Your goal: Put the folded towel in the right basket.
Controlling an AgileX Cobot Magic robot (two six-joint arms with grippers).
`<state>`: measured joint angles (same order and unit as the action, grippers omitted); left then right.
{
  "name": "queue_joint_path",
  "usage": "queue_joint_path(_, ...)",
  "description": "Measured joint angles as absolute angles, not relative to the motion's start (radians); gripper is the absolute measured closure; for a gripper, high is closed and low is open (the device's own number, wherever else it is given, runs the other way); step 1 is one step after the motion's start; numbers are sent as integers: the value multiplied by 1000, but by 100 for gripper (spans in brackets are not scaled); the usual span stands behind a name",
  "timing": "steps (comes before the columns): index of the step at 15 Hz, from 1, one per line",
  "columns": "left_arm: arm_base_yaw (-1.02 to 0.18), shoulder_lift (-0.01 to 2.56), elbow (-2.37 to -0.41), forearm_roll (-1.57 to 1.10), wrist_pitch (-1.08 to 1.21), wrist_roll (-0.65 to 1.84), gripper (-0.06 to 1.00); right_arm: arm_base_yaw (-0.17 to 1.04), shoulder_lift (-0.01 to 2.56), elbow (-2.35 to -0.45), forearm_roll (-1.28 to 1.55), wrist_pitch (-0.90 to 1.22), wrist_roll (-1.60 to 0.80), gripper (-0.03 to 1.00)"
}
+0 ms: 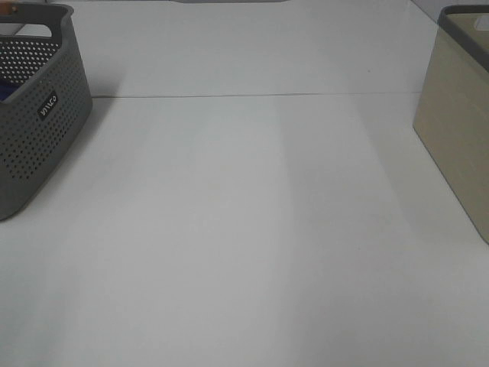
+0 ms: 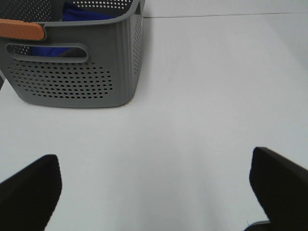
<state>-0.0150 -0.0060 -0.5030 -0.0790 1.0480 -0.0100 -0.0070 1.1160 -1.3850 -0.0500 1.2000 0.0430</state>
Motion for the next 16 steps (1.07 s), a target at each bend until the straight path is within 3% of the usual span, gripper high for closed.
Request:
queue_joint_path(3,-15,-6,-503,-79,1048,-10,-5,-7,760,-1078,-56,1156,38,17)
queue_joint_path(7,-15,-6,-503,-79,1048,-8,-5,-7,402,-862,-96,1153,-21,0)
queue_joint_path(16,-15,-6,-503,-79,1048,14,-5,-7,-4,-540,21,1120,-56,-2)
